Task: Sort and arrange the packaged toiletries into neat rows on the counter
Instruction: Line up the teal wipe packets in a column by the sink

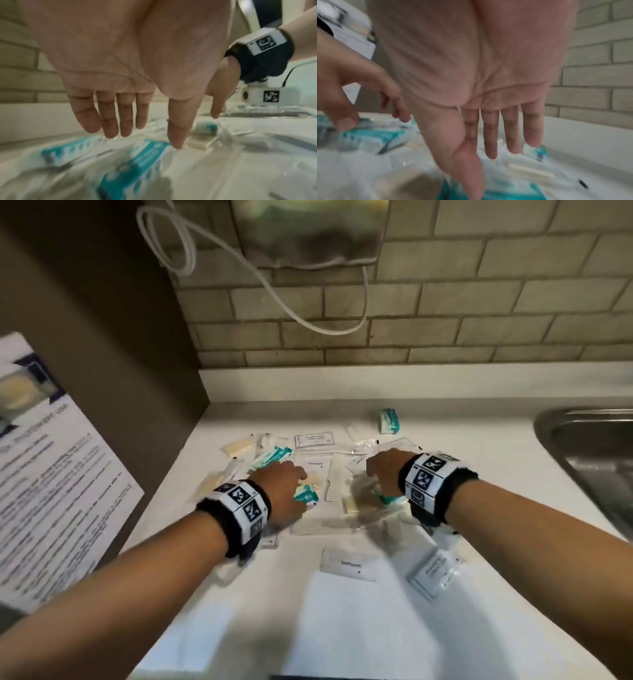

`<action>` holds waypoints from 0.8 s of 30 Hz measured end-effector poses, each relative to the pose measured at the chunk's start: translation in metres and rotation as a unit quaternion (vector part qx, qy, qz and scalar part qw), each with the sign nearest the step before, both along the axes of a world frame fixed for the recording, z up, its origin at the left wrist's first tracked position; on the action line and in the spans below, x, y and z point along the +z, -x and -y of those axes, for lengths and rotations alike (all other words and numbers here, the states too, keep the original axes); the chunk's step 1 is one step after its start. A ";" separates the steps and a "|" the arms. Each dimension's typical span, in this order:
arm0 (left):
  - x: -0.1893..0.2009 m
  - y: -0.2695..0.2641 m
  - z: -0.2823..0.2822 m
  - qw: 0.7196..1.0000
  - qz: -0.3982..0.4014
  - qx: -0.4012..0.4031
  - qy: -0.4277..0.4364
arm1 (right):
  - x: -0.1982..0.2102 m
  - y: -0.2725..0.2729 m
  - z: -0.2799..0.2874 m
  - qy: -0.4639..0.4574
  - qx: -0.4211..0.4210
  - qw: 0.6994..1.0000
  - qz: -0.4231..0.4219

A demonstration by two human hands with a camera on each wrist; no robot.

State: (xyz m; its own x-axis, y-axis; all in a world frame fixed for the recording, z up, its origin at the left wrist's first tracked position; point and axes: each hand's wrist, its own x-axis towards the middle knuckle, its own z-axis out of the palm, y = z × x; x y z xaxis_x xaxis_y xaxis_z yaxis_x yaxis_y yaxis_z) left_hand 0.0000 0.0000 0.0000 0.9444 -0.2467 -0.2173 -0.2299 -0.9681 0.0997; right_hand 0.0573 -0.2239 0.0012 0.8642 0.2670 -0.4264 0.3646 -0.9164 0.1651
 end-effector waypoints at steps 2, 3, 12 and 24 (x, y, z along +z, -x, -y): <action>-0.004 0.000 0.001 0.999 -0.031 0.018 -0.038 | -0.022 -0.012 0.006 0.012 0.007 0.999 0.029; -0.007 0.000 0.002 0.998 -0.041 0.022 -0.043 | -0.040 -0.024 0.011 0.041 0.005 0.999 0.009; 0.005 0.003 -0.027 0.970 0.014 0.118 0.214 | 0.030 0.006 -0.040 -0.088 0.034 0.995 -0.012; 0.002 0.032 -0.125 0.976 -0.020 0.195 0.099 | 0.024 -0.041 -0.167 -0.161 0.151 0.975 0.004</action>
State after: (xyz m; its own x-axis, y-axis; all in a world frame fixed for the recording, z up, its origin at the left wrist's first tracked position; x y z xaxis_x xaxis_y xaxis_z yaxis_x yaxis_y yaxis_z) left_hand -0.0318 0.1246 0.0024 0.9665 0.0888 -0.2407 0.1601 -0.9419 0.2952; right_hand 0.0984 -0.0572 0.0256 0.7288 0.6285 -0.2718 0.6252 -0.7726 -0.1103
